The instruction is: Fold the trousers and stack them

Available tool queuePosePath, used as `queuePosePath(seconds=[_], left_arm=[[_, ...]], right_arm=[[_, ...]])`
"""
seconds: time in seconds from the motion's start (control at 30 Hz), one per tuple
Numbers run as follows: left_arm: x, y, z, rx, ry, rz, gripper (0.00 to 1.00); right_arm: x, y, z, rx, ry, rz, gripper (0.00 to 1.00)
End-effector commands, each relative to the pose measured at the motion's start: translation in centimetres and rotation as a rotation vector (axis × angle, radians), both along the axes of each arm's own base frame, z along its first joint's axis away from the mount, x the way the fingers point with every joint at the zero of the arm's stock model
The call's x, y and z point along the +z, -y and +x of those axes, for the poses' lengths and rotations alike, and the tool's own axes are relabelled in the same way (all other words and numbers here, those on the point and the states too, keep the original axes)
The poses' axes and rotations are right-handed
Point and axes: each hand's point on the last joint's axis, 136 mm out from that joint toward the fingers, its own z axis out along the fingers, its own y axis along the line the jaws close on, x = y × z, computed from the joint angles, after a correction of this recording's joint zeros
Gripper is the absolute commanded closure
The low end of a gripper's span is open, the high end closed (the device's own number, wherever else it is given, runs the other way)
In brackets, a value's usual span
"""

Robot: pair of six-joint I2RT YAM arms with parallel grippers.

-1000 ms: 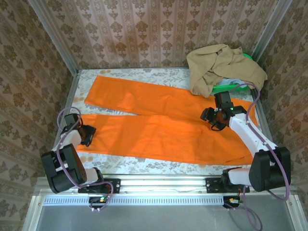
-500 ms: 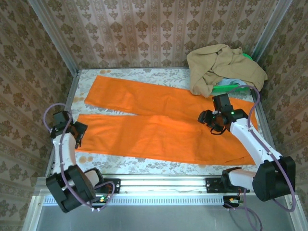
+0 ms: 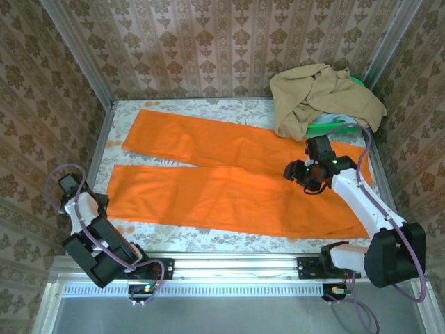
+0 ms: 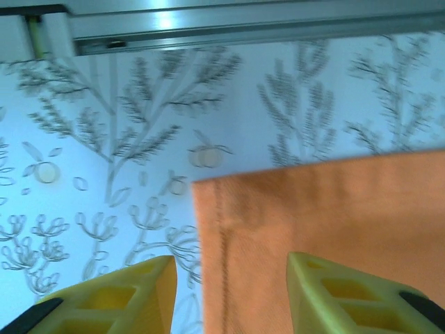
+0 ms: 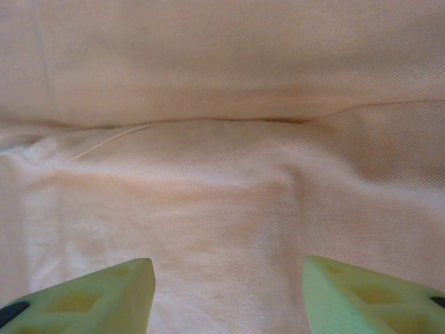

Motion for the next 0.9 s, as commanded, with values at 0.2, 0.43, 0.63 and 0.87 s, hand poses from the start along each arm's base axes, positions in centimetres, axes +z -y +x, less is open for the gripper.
queuePosePath(seconds=[0.2,0.43,0.63,0.87], left_arm=[[-1.6,-1.1,1.0,0.057,0.043,-0.007,0.57],[-3.8,-0.7,0.4,0.063,0.011,-0.036,0.57],[-5.1,-0.3,-0.3,0.073,0.026,-0.034,0.58],[-5.3,-0.3,-0.1,0.044,0.043,-0.014,0.94]], right_arm=[[1.2,-0.8,-0.2,0.033,0.016,0.045,0.41],[1.4,-0.7,-0.6,0.034,0.03,0.046,0.4],[1.9,-0.6,-0.4,0.036,0.043,0.049,0.4],[3.0,-0.2,-0.4,0.024,0.061,0.047,0.4]])
